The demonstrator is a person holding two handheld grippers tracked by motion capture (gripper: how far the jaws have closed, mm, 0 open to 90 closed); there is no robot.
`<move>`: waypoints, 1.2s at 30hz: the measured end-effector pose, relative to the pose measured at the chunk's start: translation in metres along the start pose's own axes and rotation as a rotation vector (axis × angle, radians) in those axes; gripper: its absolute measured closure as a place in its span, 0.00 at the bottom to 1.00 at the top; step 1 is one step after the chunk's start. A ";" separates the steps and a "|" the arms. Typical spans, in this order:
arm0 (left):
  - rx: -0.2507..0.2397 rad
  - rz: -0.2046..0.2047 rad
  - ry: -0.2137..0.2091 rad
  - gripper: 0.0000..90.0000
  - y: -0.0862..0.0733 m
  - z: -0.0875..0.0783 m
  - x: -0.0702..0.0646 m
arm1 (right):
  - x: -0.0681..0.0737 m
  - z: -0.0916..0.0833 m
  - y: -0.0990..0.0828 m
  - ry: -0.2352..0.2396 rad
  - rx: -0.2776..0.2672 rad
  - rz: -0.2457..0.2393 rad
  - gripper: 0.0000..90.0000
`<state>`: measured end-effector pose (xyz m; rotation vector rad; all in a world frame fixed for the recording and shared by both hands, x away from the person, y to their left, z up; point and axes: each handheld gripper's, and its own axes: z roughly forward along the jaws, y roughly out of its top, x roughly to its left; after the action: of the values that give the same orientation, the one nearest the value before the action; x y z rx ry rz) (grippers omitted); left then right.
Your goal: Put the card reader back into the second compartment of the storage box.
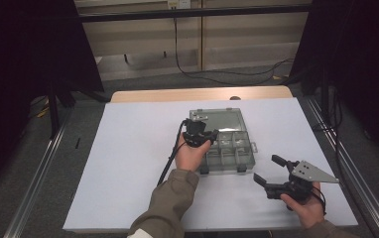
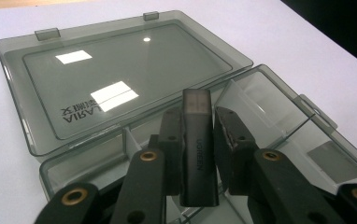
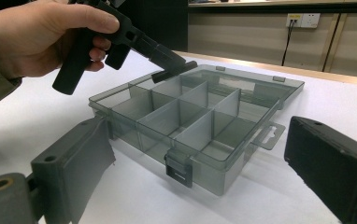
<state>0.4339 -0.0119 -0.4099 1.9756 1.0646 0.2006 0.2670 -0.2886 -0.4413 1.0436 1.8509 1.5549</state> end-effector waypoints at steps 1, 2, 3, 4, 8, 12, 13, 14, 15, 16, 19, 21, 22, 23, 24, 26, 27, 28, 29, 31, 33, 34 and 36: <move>-0.001 -0.001 0.001 0.82 0.000 0.000 0.000 | 0.000 0.000 0.000 0.000 0.000 0.000 0.07; 0.001 -0.003 0.003 0.82 -0.001 0.001 0.000 | 0.000 0.000 0.000 0.000 0.000 0.000 0.07; 0.002 -0.005 0.002 0.82 -0.001 0.001 0.000 | 0.000 0.000 0.000 0.000 0.000 0.000 0.07; 0.001 -0.004 0.003 0.82 -0.001 0.001 0.000 | 0.000 0.000 0.000 0.000 0.000 0.000 0.07; -0.003 -0.006 0.004 0.82 -0.001 0.002 0.000 | 0.000 0.000 0.000 0.000 0.001 0.000 0.07; 0.000 -0.006 0.005 0.82 -0.002 0.004 -0.001 | 0.000 0.000 0.000 0.000 0.001 -0.004 0.07; 0.001 -0.006 0.004 0.82 -0.002 0.004 -0.001 | 0.000 0.000 0.000 0.000 0.001 -0.005 0.07; 0.007 -0.005 0.002 0.82 -0.002 0.004 -0.001 | 0.000 0.000 0.000 0.000 0.001 -0.004 0.07; 0.006 -0.006 0.001 0.82 -0.002 0.004 -0.001 | 0.000 0.000 0.000 0.000 0.003 -0.002 0.07; 0.006 -0.005 0.002 0.82 -0.002 0.004 -0.001 | 0.000 0.000 0.000 0.000 0.002 -0.002 0.07; 0.011 -0.001 0.007 0.82 -0.003 0.005 -0.001 | 0.000 0.000 0.000 0.000 0.001 -0.001 0.07; 0.011 0.000 0.009 0.82 -0.003 0.006 -0.001 | 0.000 0.000 0.000 0.000 0.001 0.000 0.07; 0.010 -0.005 0.005 0.82 -0.003 0.006 -0.001 | 0.000 0.000 0.000 0.000 0.003 -0.003 0.07; 0.011 -0.004 0.003 0.82 -0.003 0.007 -0.001 | 0.000 0.000 0.000 0.000 0.002 -0.004 0.07; 0.011 -0.007 0.002 0.82 -0.003 0.007 -0.002 | 0.000 0.000 0.000 0.000 0.002 -0.004 0.07; 0.019 -0.002 0.004 0.82 -0.004 0.007 -0.001 | 0.000 0.000 0.000 0.000 0.000 -0.002 0.07; 0.021 0.000 0.005 0.82 -0.004 0.008 -0.001 | 0.000 0.000 0.000 0.000 0.001 -0.001 0.07; 0.019 -0.002 0.008 0.82 -0.004 0.008 -0.001 | 0.000 0.000 0.000 0.000 0.001 -0.001 0.07; 0.024 -0.002 0.007 0.82 -0.004 0.008 -0.001 | 0.000 0.000 0.000 0.000 0.002 -0.003 0.07; 0.024 -0.001 0.006 0.82 -0.004 0.008 0.000 | 0.000 0.000 0.000 0.000 0.002 -0.004 0.07; 0.016 -0.006 0.008 0.82 -0.004 0.009 -0.001 | 0.000 0.000 0.000 0.000 0.003 -0.002 0.07; 0.018 -0.004 0.010 0.82 -0.004 0.009 -0.001 | 0.000 0.000 0.000 0.000 0.003 -0.003 0.07; 0.021 0.002 0.013 0.82 -0.005 0.009 -0.001 | 0.000 0.000 0.000 0.000 0.002 -0.004 0.07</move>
<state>0.4350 -0.0171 -0.4189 1.9964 1.0765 0.2045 0.2672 -0.2886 -0.4416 1.0396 1.8538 1.5512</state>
